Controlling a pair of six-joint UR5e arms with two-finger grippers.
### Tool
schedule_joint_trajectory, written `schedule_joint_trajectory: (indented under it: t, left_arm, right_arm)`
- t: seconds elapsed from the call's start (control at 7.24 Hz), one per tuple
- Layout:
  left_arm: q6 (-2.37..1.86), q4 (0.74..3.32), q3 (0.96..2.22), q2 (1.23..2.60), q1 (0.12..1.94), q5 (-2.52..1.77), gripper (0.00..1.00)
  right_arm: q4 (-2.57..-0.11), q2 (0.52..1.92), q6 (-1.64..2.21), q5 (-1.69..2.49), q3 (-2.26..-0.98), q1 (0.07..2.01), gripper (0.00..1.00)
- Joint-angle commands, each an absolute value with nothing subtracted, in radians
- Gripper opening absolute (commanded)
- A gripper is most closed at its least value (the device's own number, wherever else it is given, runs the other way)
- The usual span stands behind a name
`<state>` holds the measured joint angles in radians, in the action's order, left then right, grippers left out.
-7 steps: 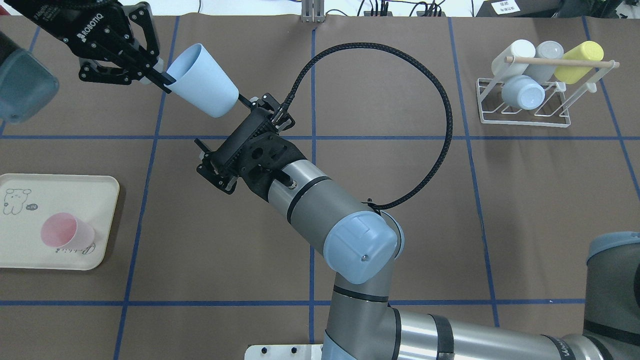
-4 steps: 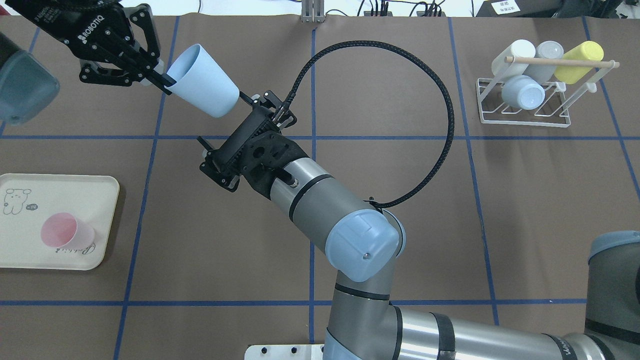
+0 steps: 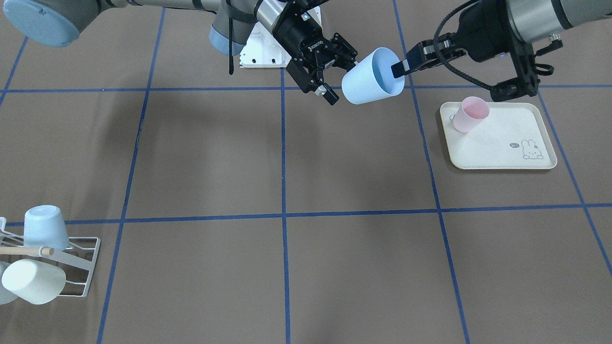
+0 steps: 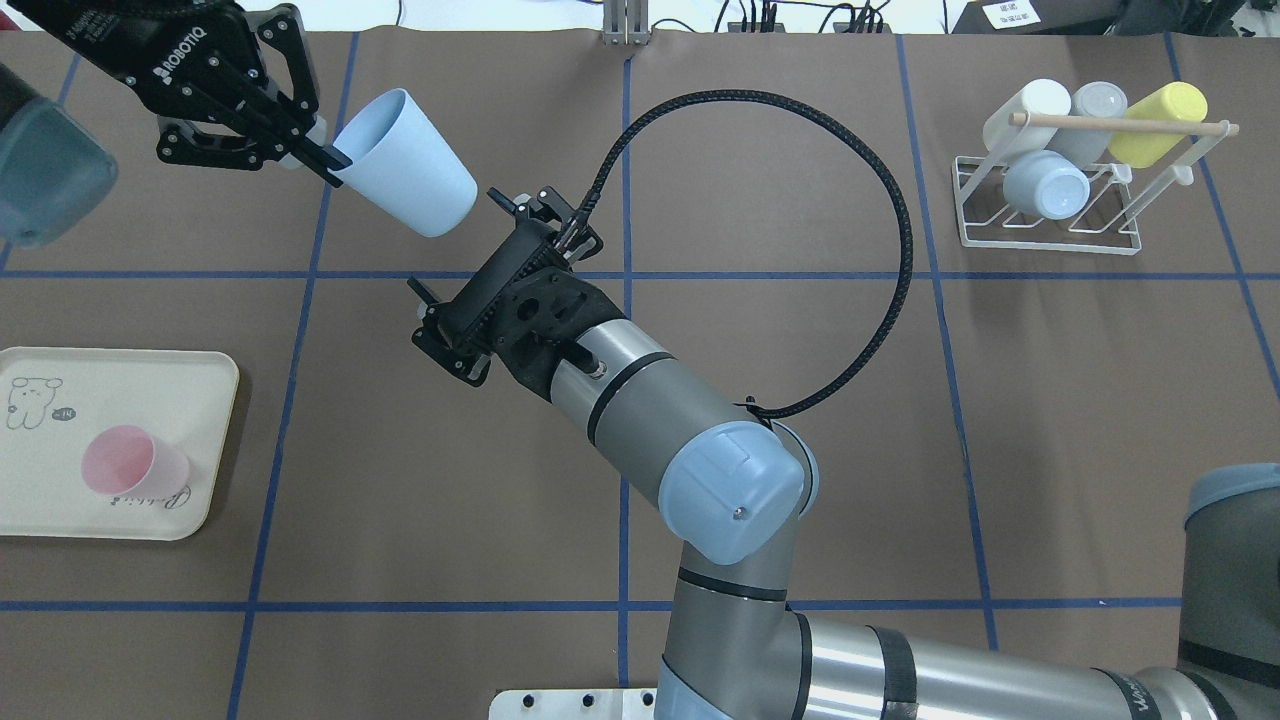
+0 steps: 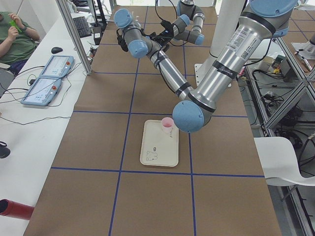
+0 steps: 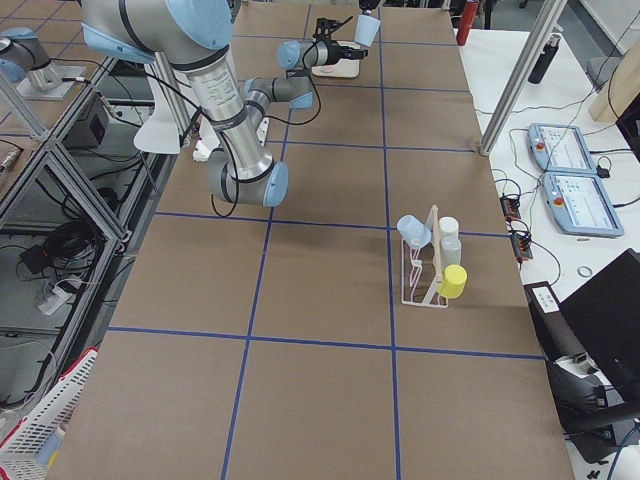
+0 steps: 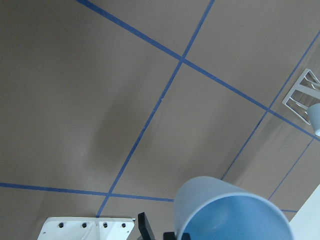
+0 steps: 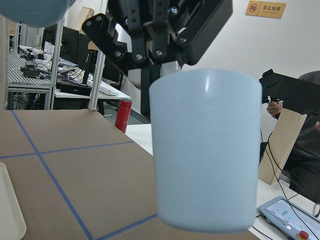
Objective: Transfer IKEA cup to right arm and place on rack
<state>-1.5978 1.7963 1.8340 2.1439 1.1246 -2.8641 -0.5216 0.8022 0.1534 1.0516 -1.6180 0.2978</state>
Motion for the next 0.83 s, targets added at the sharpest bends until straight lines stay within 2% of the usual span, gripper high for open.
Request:
schedule_joint_trajectory:
  t: [0.0,0.69]
  left_arm:
    - [-1.597,1.796,1.83,2.145,1.12,-2.864,0.0]
    - [-1.594,1.796,1.832,2.145,1.1,-2.862,0.0]
  right_arm:
    - [-0.522,0.796,0.153,1.051,-1.628,0.299,0.98]
    - [-0.522,0.802,0.1,1.049,-1.629,0.302,0.96]
